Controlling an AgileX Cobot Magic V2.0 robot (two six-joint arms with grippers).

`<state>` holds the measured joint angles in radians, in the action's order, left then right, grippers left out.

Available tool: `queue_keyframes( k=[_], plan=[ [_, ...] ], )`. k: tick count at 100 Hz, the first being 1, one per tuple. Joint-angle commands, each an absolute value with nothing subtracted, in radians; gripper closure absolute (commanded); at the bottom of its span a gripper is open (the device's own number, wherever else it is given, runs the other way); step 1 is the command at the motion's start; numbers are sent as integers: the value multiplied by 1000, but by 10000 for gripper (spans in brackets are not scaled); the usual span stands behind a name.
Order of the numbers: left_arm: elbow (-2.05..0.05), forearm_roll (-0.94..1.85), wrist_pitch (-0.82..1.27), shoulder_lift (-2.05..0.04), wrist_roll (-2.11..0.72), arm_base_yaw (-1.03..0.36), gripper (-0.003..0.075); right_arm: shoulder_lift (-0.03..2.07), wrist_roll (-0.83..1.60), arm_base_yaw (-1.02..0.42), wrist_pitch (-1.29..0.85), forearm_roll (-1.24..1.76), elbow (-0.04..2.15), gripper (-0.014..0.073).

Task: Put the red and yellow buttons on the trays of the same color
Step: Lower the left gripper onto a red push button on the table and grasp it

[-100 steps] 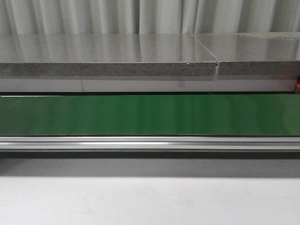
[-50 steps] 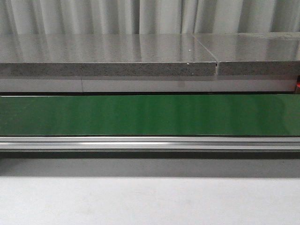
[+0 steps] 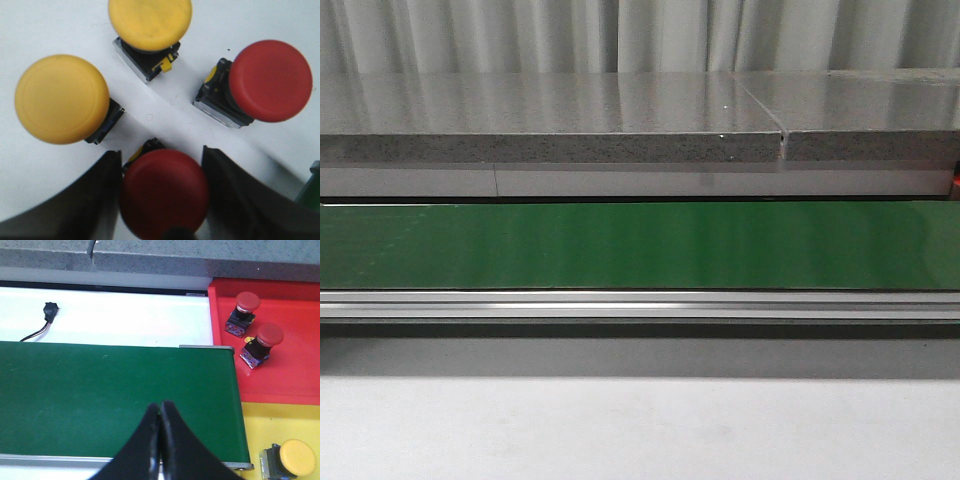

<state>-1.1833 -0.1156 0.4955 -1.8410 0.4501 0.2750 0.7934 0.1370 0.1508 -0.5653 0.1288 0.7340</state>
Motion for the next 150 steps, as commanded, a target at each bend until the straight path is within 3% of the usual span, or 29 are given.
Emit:
queue_keyframes(
  k=[1,18,53,74,109,150],
  plan=[
    [-1213,-111,461,-1794,457,278,582,787,144,150,-506,122,769,662],
    [-1215,-111,478,-1757,457,278,741,787,144,150,-506,122,769,662],
    [-1215,-104,591,-1516,420,266,739,787,144,150,-506,122,769,662],
    [-1213,-102,689,-1420,311,172,739,787,144,150,-506,122,769,662],
    [-1206,-102,703,-1410,299,28,739,787,144,150,-506,122,769,662],
    [-1145,-85,681,-1466,299,17,739,787,144,150,-506,122,769,662]
  ],
)
